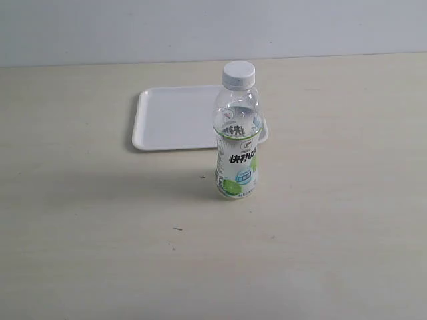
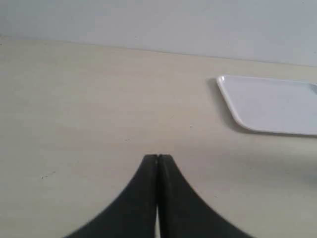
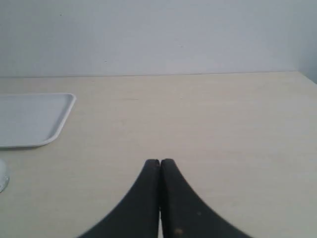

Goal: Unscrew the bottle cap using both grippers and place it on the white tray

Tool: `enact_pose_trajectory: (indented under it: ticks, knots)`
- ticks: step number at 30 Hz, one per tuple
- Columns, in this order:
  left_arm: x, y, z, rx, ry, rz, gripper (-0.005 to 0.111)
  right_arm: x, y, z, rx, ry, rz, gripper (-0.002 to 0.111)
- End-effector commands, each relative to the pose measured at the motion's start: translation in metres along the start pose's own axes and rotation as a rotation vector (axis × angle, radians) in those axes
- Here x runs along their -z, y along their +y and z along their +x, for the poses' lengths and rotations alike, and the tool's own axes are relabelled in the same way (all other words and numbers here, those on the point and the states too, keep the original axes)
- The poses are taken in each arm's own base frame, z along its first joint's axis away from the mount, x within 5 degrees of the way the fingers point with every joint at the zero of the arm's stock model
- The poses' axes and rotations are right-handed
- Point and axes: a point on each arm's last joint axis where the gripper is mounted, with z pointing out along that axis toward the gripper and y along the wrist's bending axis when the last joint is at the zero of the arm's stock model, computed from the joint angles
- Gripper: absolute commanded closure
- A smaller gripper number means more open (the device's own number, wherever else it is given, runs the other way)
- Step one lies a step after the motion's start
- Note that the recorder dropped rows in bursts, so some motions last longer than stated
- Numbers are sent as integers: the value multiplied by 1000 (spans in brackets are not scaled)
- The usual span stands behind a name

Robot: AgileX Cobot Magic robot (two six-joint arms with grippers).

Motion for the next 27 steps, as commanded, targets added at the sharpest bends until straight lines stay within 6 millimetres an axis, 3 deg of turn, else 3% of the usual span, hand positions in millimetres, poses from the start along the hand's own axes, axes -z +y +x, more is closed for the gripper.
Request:
enact_pose_trajectory:
  ticks: [1,10,14,18,21,23,24,27]
  knots:
    - [0,0,0,5,-8,4,107,0,3,0,17,-8,-46,108]
    - [0,0,0,5,-8,4,107,0,4,1,21,-8,-64,108]
    - [0,2,-5,-203,-61,-29,107,0,4,1,21,-8,-64,108]
    - [7,-4,-34,-211,-399,4,107,0,4,1,21,-8,-64,108]
    - [28,-10,-64,-207,-803,43,107,0,4,1,21,-8,-64,108]
    - [45,-14,-76,-66,-1027,144,107,0,4,1,21,-8,-64,108]
    - [52,-15,-80,57,-1105,237,107,0,4,1,21,-8,-64,108]
    - [66,-16,-98,96,-1200,276,107,0,4,1,21,-8,-64,108]
